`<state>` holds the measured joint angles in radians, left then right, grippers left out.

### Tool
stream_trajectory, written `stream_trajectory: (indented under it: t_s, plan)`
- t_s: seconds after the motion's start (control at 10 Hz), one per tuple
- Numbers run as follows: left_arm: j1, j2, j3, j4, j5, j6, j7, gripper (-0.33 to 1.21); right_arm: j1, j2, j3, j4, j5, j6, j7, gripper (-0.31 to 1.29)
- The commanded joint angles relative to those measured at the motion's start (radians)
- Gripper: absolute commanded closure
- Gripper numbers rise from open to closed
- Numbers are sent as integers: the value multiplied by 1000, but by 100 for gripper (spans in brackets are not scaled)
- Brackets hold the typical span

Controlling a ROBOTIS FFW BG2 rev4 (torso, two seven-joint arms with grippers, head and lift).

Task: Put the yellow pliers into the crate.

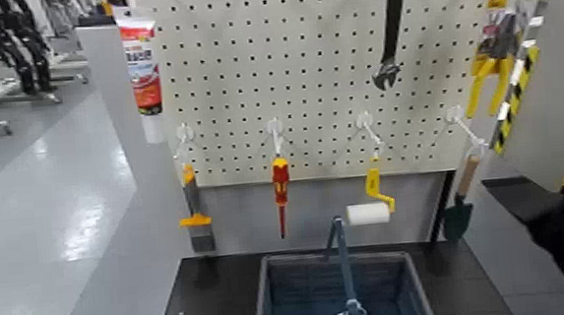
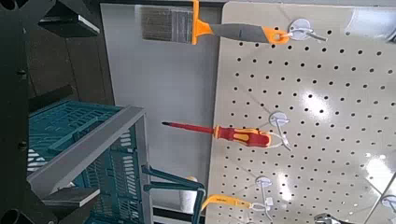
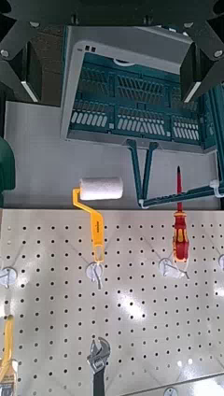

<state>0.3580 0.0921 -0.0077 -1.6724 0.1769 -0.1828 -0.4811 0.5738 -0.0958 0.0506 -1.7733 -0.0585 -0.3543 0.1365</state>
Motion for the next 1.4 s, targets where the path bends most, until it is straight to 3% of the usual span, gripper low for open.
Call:
stream_trajectory:
  t_s: [0.1, 0.4, 0.7, 1.4]
  plan:
    - [-5, 2, 0, 3, 1, 0, -5, 10, 0, -2, 0, 0, 0, 0, 0, 18]
    - [-7, 2, -2, 5, 1, 0, -7, 10, -6, -2, -12, -2, 6, -6, 26, 18]
    - [-10, 2, -5, 7, 1, 3, -7, 10, -23, 1, -54, -18, 8, 18, 67, 18]
    - [-13, 2, -6, 8, 1, 9, -8, 10, -132, -9, -167, -103, -87, 241, 144, 18]
